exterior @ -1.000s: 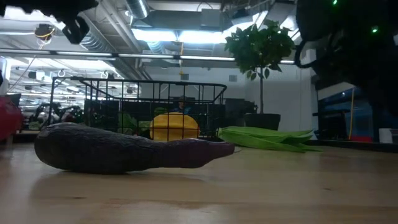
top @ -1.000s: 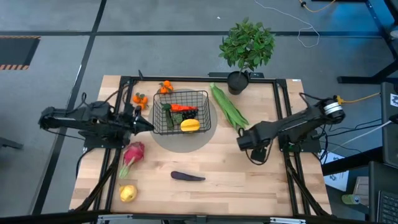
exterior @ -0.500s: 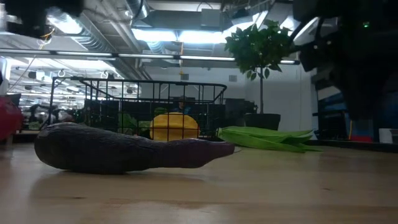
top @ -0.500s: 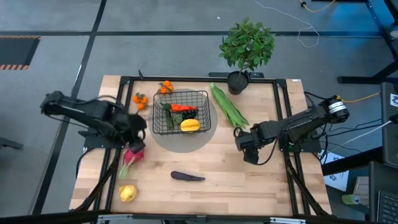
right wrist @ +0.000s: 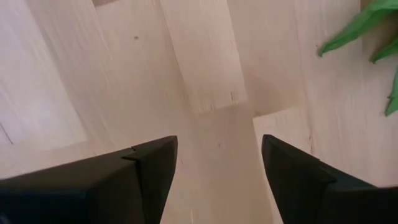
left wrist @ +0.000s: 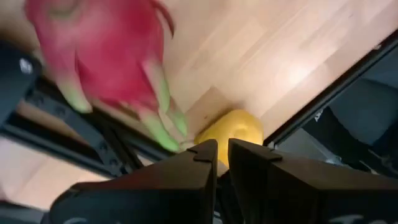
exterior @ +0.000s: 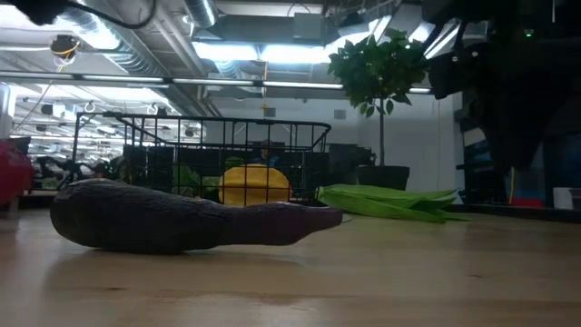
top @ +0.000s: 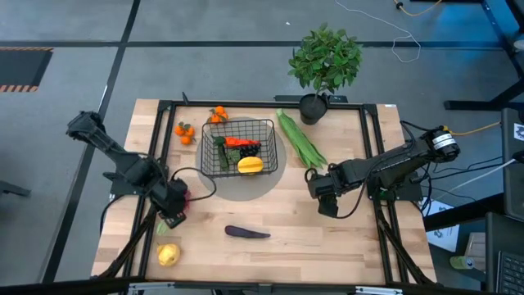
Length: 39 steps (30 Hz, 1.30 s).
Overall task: Build produce basket
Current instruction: Put the pink dragonfruit into the black wire basket
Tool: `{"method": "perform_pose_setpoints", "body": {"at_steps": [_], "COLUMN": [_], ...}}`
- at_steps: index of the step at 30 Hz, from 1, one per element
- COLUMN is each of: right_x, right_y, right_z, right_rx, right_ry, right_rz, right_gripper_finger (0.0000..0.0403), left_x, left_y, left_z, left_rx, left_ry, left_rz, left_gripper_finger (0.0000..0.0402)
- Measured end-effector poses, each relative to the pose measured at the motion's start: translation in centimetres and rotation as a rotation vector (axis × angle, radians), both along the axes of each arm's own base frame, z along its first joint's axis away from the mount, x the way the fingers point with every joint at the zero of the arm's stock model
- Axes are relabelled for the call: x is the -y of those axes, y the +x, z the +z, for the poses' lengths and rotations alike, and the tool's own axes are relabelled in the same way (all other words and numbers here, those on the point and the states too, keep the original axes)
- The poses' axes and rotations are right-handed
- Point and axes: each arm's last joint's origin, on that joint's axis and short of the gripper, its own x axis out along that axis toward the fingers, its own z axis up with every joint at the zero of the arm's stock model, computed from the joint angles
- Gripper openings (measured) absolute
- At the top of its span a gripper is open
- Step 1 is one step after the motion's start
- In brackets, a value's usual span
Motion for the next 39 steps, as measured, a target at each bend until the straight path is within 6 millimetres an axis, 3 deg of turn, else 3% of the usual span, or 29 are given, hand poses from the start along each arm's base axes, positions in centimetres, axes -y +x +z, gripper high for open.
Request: {"method": "perform_pose_setpoints", "body": {"at_steps": [8, 14, 24, 39], "right_x": [-0.1, -0.1, -0.1, -0.2], "right_y": [0.3, 0.3, 0.4, 0.8], "right_z": [0.0, 0.0, 0.0, 0.1], "right_rx": [0.027, 0.033, 0.037, 0.082], "right_ry": [0.015, 0.016, 0.017, 0.024], "right_rz": [-0.053, -0.048, -0.042, 0.004], "right_gripper_finger": [0.0222, 0.0222, 0.0222, 0.0222], "left_x": [1.8, 3.3, 5.9, 7.2], "left_y": [-1.1, -1.5, -0.8, 0.3], "left_z": [-0.7, -2.1, -5.1, -8.3], "left_rx": [-0.037, -0.174, -0.276, -0.362], "left_ry": [0.089, 0.175, 0.308, 0.448], "left_rz": [0.042, 0.185, 0.192, 0.214], "left_gripper_finger": [0.0031, 0.0068, 0.0139, 0.0172]}}
